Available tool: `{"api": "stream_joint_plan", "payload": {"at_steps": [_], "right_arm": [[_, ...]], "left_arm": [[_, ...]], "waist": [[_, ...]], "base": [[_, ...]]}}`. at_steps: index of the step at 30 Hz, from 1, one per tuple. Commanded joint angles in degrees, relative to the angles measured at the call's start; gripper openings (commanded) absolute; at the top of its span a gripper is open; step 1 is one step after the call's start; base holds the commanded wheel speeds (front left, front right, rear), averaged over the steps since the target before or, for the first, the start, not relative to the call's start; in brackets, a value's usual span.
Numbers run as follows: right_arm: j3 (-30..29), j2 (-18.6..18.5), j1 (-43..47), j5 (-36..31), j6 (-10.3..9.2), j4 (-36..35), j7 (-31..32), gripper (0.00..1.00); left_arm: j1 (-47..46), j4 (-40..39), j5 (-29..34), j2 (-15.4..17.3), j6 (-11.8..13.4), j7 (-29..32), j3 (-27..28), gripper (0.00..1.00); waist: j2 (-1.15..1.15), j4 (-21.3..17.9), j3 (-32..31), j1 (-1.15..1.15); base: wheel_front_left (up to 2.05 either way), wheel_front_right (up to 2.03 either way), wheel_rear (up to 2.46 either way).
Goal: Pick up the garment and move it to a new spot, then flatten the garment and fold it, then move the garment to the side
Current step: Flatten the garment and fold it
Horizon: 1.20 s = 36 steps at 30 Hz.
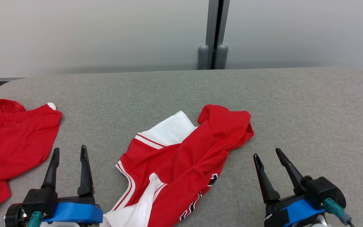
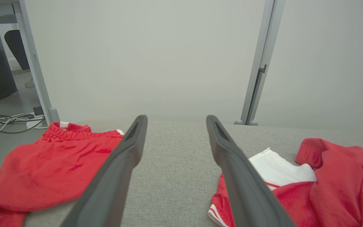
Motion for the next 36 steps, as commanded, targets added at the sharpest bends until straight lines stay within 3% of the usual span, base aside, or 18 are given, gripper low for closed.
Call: {"api": "stream_joint_plan", "payload": {"at_steps": [1, 10, 17, 27, 36], "right_arm": [[-0.2, 0.5, 1.5, -0.6, 0.01, 0.1, -0.2, 1.00], [0.4, 0.9, 0.0, -0.8, 0.01, 0.0, -0.2, 1.00], [0.2, 0.9, -2.5, -1.2, 0.01, -0.4, -0.2, 1.00], [-0.1, 0.9, -5.1, -0.6, 0.01, -0.7, -0.2, 1.00], [-0.6, 0.9, -6.6, -0.4, 0.01, -0.4, -0.2, 1.00]], "left_arm": [[0.5, 0.1, 0.2, 0.0, 0.0, -0.2, 0.4, 1.00], [-2.3, 1.3, 1.6, 0.3, -0.8, -0.2, 1.1, 1.00], [-11.0, 5.0, 2.7, 2.7, -2.0, -0.2, -0.4, 1.00], [-23.0, 19.5, 2.4, 7.2, -2.8, -0.2, -6.9, 1.00], [-27.9, 35.9, -2.6, 8.8, -2.7, 0.4, -15.0, 1.00]], "waist": [[0.00, -0.7, -0.1, 0.00], [0.00, -2.9, 1.2, 0.00], [0.00, -4.8, 4.5, 0.00], [0.00, -8.5, 9.2, 0.00], [0.00, -10.0, 11.6, 0.00]], "base": [[0.00, 0.00, 0.00], [0.00, 0.00, 0.00], [0.00, 0.00, 0.00], [0.00, 0.00, 0.00], [0.00, 0.00, 0.00]]}}
